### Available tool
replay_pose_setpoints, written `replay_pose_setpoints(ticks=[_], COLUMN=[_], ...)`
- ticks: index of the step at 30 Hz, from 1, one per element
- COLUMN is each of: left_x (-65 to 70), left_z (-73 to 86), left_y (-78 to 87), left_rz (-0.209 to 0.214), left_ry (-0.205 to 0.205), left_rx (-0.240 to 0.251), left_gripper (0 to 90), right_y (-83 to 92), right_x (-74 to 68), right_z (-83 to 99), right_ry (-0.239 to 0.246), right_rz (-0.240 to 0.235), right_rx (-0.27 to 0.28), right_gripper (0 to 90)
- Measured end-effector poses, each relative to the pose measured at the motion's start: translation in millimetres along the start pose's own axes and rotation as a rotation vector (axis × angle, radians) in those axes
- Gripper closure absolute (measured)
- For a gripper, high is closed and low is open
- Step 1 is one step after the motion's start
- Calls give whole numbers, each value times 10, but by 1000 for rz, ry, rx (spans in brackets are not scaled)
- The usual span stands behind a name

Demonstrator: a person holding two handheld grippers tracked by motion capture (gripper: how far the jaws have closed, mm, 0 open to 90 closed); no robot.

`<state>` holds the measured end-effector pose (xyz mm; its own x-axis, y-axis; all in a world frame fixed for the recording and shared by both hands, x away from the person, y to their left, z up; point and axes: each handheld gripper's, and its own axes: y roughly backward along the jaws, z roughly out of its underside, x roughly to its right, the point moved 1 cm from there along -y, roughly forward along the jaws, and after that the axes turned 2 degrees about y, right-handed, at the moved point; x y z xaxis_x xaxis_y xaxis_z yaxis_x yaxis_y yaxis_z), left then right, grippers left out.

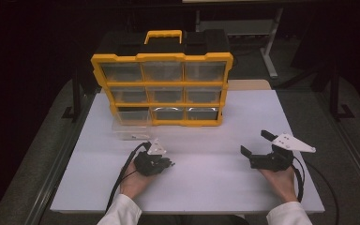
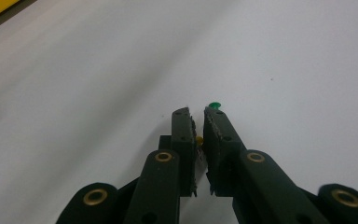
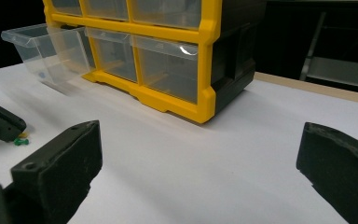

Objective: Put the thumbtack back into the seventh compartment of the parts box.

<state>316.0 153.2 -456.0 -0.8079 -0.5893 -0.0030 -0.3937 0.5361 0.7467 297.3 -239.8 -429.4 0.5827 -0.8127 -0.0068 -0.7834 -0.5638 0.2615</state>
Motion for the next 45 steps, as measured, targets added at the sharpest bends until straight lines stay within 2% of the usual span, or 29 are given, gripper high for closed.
replay_pose_setpoints(ticks=[7,12,17,22,28,39,45], left_x=[-51,-81,-130,-175,-287,-473,-596], left_z=[-26,-54,-100,-152,-210,-339,-332], left_y=[72,135,212,310,468,761,882], left_rz=[17,14,16,-3,-26,-74,-98], left_ry=[12,8,18,8,33,44,83], left_rx=[4,7,30,38,77,128,170], left_gripper=[829,829,829,829,830,831,832], right_y=[-5,-9,-10,-13,-13,-8,-4], right_x=[-3,-10,-12,-17,-20,-19,-20], right_z=[3,6,7,5,4,2,-2], right_ry=[2,3,5,12,14,12,9], right_rz=[-1,-2,-2,-3,-2,2,5], right_rx=[-3,-7,-10,-13,-14,-12,-6], right_gripper=[0,0,0,0,0,0,0])
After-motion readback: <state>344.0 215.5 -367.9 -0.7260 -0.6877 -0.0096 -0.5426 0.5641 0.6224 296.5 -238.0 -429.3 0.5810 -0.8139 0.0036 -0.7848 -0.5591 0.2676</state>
